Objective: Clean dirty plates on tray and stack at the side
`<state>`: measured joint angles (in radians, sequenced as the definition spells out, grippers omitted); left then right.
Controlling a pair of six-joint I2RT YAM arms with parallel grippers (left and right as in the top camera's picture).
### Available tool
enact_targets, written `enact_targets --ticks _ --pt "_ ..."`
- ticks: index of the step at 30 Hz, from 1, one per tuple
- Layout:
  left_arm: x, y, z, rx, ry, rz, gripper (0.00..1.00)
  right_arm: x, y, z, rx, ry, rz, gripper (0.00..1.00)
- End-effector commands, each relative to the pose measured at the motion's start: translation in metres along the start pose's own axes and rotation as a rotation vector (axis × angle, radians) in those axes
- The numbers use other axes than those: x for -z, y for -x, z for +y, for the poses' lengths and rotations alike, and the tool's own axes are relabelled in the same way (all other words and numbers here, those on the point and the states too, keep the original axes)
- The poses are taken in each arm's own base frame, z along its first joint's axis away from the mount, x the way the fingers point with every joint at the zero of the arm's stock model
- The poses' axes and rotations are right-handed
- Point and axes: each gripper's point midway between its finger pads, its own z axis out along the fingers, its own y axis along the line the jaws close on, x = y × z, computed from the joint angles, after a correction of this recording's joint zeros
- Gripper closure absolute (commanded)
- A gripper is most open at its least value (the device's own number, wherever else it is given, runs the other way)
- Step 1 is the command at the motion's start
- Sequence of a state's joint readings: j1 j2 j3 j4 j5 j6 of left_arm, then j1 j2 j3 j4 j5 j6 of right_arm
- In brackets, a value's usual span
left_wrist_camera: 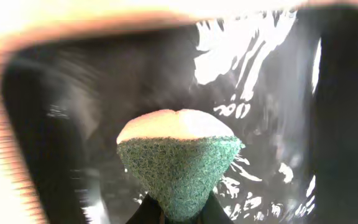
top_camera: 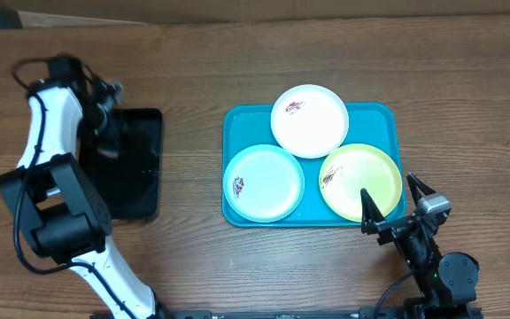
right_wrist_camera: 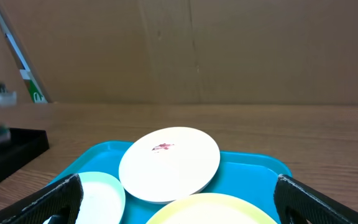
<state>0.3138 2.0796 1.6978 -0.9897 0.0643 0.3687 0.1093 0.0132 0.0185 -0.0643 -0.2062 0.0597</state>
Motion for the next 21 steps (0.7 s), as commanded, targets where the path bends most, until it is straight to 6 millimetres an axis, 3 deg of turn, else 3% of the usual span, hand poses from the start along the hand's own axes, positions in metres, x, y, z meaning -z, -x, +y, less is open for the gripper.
enact_targets --ticks 1,7,17,21 --pt "0.035 0.029 0.002 0.23 0.009 -0.105 0.96 0.0 -0.002 0.001 -0.006 0.006 -0.001 0.0" --pt "0.016 0.011 -0.005 0.368 -0.011 -0.039 0.96 0.0 -0.002 0.001 -0.006 0.006 -0.001 0.0" --pt "-0.056 -0.071 -0.031 0.395 -0.043 0.159 0.96 0.0 -0.002 0.001 -0.006 0.006 -0.001 0.0" --pt "-0.063 -0.077 -0.033 0.395 -0.044 0.165 0.96 0.0 -0.002 0.001 -0.006 0.006 -0.001 0.0"
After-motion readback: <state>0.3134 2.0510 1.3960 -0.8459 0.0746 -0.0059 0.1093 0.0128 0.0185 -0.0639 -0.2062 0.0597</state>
